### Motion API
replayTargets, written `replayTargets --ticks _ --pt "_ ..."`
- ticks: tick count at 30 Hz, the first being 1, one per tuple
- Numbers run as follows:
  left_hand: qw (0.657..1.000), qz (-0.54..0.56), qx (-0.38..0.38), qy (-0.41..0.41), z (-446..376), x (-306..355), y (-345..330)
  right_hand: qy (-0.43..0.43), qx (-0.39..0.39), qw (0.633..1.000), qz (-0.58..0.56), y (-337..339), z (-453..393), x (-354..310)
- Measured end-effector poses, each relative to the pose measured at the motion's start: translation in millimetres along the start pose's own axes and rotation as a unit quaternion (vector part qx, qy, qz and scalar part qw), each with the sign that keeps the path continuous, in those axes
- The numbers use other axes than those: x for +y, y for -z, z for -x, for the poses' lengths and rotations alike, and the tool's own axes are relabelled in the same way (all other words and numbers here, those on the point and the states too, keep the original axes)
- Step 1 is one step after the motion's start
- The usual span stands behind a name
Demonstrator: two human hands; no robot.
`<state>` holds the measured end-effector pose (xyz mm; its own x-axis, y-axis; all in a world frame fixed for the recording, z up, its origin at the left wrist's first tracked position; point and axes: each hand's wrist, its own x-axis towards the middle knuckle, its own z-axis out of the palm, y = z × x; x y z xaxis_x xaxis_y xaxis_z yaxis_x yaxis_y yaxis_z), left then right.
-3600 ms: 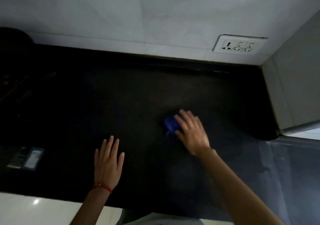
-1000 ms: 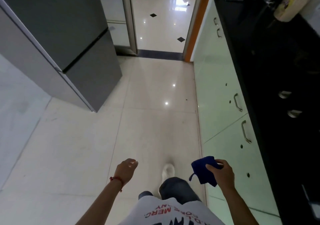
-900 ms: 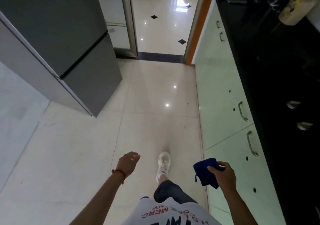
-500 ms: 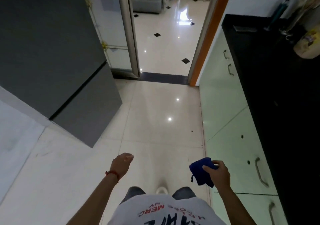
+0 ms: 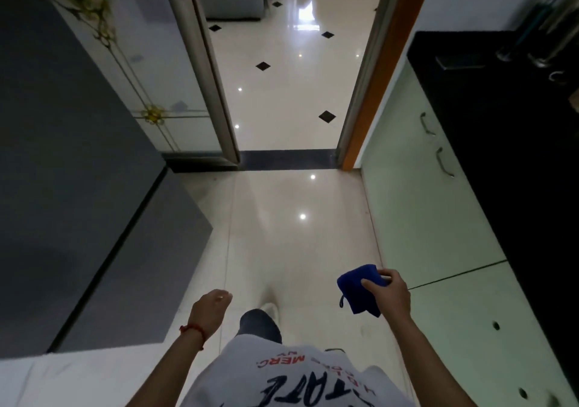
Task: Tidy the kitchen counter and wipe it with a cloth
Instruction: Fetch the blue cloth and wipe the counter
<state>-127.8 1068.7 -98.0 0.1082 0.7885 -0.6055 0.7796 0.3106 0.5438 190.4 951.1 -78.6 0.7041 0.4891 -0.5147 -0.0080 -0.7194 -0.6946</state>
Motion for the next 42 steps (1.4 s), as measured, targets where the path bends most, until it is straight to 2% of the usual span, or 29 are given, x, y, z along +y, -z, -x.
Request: replayTargets --ticks 5,9,13,18,28,31,34,38,42 --pt "0.997 -0.042 -0.049 -0.031 -81.8 70.6 32.0 -0.045 0.044 0.998 -0.013 -16.9 -30.7 -31.0" --pt "0.990 -0.064 -0.085 -0.090 -141.2 145.5 39.0 -0.103 0.089 0.990 -0.033 -17.9 -49.9 -34.1" --pt "0.982 -0.066 -0.090 -0.151 -198.0 232.5 34.9 -0.151 0.123 0.979 -0.060 -11.3 -86.2 -43.6" --pt "0.975 -0.093 -0.097 -0.179 -250.8 316.6 14.5 -0.168 0.154 0.969 -0.093 3.8 -149.8 -68.4" --pt "0.943 -0.187 -0.186 -0.201 -304.4 408.9 -26.8 -0.153 0.203 0.956 -0.145 55.9 -239.5 -142.3" --pt "0.924 -0.219 -0.219 -0.226 -320.0 440.6 -45.8 -0.172 0.243 0.940 -0.165 62.9 -246.0 -147.4" --pt "0.890 -0.264 -0.254 -0.272 -333.3 485.9 -72.3 -0.202 0.287 0.918 -0.187 68.8 -249.0 -148.9" --pt "0.822 -0.330 -0.297 -0.355 -337.6 554.2 -113.8 -0.238 0.363 0.873 -0.221 72.4 -248.3 -154.1" --pt "0.756 -0.352 -0.351 -0.426 -332.3 617.6 -153.2 -0.267 0.432 0.818 -0.271 76.0 -250.9 -162.4"
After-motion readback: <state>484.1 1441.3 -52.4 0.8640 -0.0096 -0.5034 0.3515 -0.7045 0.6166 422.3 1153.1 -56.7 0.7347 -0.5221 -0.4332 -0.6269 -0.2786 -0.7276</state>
